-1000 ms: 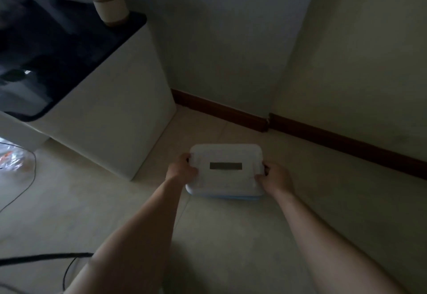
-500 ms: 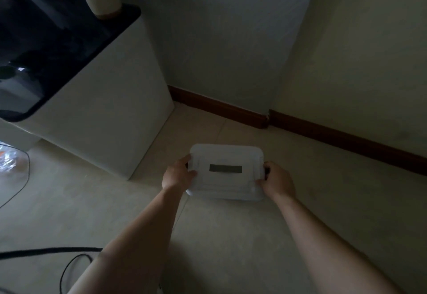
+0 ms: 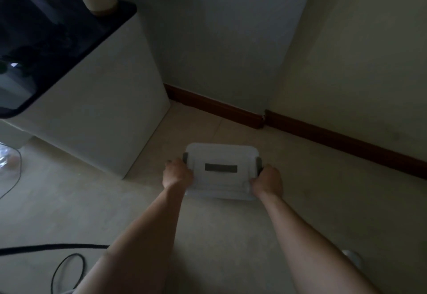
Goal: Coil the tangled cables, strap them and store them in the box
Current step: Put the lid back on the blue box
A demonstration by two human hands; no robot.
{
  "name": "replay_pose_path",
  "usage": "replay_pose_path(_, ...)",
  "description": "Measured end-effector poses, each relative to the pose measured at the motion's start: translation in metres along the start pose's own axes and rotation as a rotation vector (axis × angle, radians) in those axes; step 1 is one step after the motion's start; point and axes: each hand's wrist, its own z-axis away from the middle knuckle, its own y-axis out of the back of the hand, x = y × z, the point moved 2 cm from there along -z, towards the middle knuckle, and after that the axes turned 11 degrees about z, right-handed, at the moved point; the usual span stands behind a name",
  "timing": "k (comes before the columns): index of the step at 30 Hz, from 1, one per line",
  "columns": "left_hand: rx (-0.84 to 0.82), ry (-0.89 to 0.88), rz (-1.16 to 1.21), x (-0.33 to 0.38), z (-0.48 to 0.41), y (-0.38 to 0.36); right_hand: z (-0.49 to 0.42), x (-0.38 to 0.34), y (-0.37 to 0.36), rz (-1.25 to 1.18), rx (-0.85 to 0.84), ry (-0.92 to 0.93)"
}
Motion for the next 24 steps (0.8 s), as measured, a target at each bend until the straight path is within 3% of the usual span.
replay_pose_path(12,0.145,-0.213,0.021,-0.006,0.023,-0.007,0.016,0.0,-0.007,0.028,0.095,0.028)
replay_pose_path(19,-0.005,-0.453,-0.044,-0.002,0.038,-0.028,0.033,0.003,-0.016,-0.023,0.212,0.18)
replay_pose_path(24,-0.099,-0.545,-0.199,0.021,0.017,-0.03,0.018,0.01,-0.017,0.152,0.062,0.281)
